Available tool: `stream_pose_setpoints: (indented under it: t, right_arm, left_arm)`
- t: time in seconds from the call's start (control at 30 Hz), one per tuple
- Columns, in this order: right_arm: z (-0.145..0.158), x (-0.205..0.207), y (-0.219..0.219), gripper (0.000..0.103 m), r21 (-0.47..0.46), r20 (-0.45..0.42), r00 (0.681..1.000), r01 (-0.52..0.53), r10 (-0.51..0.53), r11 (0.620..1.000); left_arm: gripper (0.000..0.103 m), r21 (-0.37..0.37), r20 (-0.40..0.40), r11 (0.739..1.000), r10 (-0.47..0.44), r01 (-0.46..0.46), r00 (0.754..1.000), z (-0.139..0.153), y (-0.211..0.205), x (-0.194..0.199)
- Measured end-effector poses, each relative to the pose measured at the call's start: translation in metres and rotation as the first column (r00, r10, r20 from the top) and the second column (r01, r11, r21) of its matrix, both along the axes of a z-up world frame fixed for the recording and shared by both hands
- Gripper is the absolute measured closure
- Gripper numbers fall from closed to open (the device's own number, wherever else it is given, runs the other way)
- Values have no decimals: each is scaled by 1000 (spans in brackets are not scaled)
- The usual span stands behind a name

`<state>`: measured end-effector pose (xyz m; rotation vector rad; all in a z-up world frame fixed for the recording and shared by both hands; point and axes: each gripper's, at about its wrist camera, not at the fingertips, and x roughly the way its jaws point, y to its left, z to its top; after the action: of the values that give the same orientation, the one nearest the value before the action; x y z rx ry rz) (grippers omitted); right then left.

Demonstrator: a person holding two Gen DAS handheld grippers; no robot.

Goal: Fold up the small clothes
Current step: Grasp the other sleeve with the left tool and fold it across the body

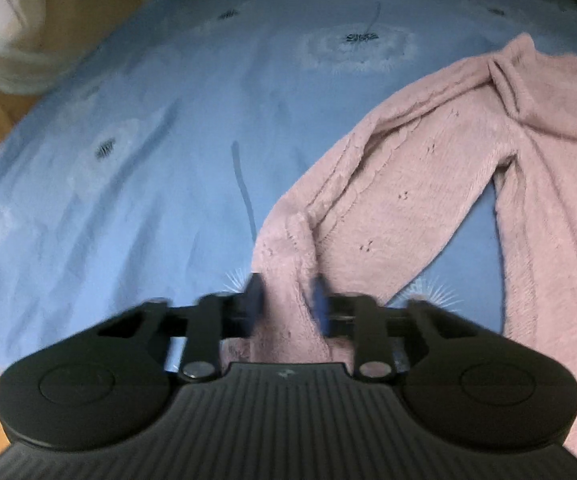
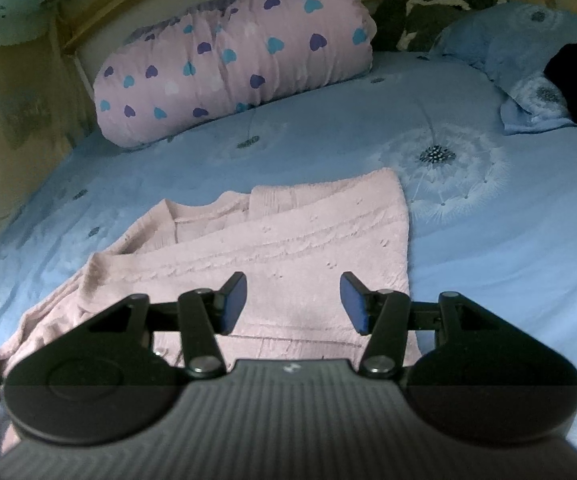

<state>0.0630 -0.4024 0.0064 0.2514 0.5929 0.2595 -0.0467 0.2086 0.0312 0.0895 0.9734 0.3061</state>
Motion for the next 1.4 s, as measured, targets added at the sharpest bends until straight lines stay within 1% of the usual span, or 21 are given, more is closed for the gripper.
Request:
stream_pose_setpoints:
  t: [0.03, 0.07, 0.1, 0.17, 0.27, 0.33, 0.4, 0.47, 0.5, 0.6, 0.63, 0.7, 0.8, 0.87, 0.93, 1.03, 1.07, 1.13, 1.27, 1.33, 1.4]
  right_arm:
    - [0, 0, 0, 49, 1, 2, 1000, 0, 0, 1000]
    - [0, 0, 0, 49, 1, 3, 1000, -1, 1, 1000]
    - [1, 0, 1, 49, 0, 4, 1000, -2, 2, 1000]
    - [0, 0, 2, 49, -4, 5, 1000, -5, 5, 1000]
    - [0, -1, 3, 49, -9, 8, 1000, -5, 5, 1000]
    - [0, -1, 3, 49, -11, 10, 1000, -6, 6, 1000]
    - [0, -2, 4, 49, -14, 12, 1000, -8, 9, 1000]
    - [0, -2, 5, 49, -16, 13, 1000, -11, 12, 1000]
    - [0, -2, 5, 49, -17, 13, 1000, -14, 14, 1000]
    - [1, -3, 5, 49, -17, 19, 1000, -13, 13, 1000]
    - [1, -3, 5, 49, -16, 21, 1000, -11, 12, 1000]
    - [2, -3, 4, 49, -12, 24, 1000, -7, 7, 1000]
    - [3, -3, 2, 49, -7, 28, 1000, -2, 2, 1000]
    - [4, -3, 1, 49, -3, 30, 1000, -1, 1, 1000]
    - [5, -3, 0, 49, 1, 30, 1000, -1, 1, 1000]
    - [6, -3, -1, 49, 4, 29, 1000, 1, -1, 1000]
    - [6, -3, -2, 49, 7, 29, 1000, 3, -3, 1000]
    - [7, -3, -3, 49, 14, 28, 1000, 8, -8, 1000]
    - [8, -2, -6, 49, 24, 25, 1000, 12, -13, 1000]
    - [8, -1, -7, 49, 29, 20, 1000, 12, -12, 1000]
    - [7, 0, -8, 49, 32, 15, 1000, 12, -13, 999]
  left_arm:
    - [88, -28, 6, 1000, 11, -11, 1000, 3, 3, 0]
    - [90, -54, 17, 998, 23, -22, 1000, 6, 7, -1]
    - [91, -91, 32, 995, 35, -32, 999, 11, 12, -2]
    - [92, -190, 60, 981, 50, -38, 997, 23, 20, -5]
    - [92, -367, 109, 930, 66, -22, 992, 44, 29, -11]
    - [92, -454, 147, 891, 67, 7, 987, 60, 28, -12]
    - [92, -523, 186, 851, 65, 43, 980, 76, 23, -9]
    - [92, -573, 223, 815, 57, 84, 973, 93, 15, -4]
    - [92, -588, 243, 802, 51, 105, 969, 101, 8, 0]
    - [92, -601, 294, 782, 26, 164, 955, 125, -17, 13]
    - [92, -608, 307, 772, 16, 183, 952, 132, -27, 20]
    - [92, -610, 327, 762, -9, 218, 945, 142, -49, 32]
    - [92, -605, 343, 752, -52, 263, 938, 153, -85, 53]
    - [92, -606, 341, 745, -74, 280, 937, 153, -107, 68]
    - [92, -608, 328, 738, -100, 291, 939, 148, -131, 85]
    - [92, -626, 297, 725, -121, 289, 947, 130, -160, 109]
    - [92, -627, 285, 725, -128, 285, 950, 122, -168, 119]
    - [92, -618, 258, 736, -144, 277, 956, 108, -187, 132]
    - [92, -586, 200, 770, -164, 252, 966, 76, -215, 158]
    - [91, -567, 182, 790, -154, 232, 971, 65, -223, 166]
    - [90, -556, 179, 796, -166, 239, 970, 56, -227, 168]
